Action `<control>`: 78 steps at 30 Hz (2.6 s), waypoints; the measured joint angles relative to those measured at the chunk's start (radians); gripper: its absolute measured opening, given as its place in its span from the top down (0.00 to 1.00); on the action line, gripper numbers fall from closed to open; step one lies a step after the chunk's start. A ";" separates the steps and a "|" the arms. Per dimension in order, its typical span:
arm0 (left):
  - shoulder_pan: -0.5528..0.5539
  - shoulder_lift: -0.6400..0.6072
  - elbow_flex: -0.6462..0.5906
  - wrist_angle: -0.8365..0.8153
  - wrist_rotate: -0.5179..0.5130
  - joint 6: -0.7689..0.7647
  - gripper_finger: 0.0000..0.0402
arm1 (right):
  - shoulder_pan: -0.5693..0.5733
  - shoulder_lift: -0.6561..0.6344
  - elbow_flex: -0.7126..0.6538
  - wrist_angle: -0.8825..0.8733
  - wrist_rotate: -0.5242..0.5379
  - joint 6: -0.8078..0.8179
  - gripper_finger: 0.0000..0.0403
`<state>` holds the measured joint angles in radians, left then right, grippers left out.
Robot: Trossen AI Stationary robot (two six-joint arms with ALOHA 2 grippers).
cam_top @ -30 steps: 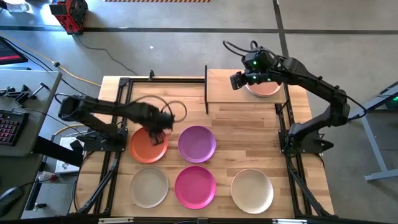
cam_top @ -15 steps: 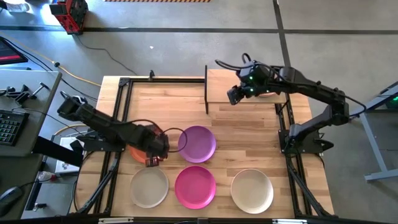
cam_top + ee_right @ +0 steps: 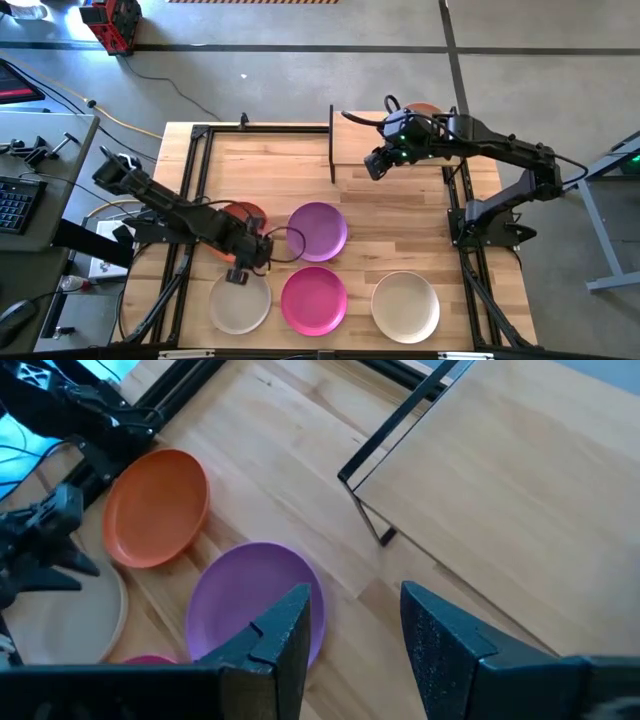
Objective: Place and stack plates onto a shelf
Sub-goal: Stack the left white plate on top of the brown plate on the shelf
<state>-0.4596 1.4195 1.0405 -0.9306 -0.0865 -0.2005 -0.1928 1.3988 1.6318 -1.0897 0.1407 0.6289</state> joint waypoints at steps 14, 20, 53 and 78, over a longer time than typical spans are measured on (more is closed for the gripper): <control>-0.083 0.213 0.000 0.025 0.055 0.048 0.69 | 0.006 0.000 0.000 -0.013 -0.002 -0.009 0.67; -0.083 0.249 0.000 0.043 0.055 0.049 0.69 | 0.006 0.000 0.000 -0.014 -0.002 -0.027 0.67; -0.051 0.337 0.002 0.068 0.115 0.108 0.98 | 0.006 0.001 0.000 -0.041 -0.002 -0.046 0.67; 0.230 0.006 0.236 -0.280 -0.413 0.036 1.00 | 0.013 0.001 0.000 -0.083 -0.070 -0.008 0.67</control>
<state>-0.2295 1.4258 1.2764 -1.2106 -0.4996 -0.1645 -0.1802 1.3994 1.6318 -1.1727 0.0704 0.6209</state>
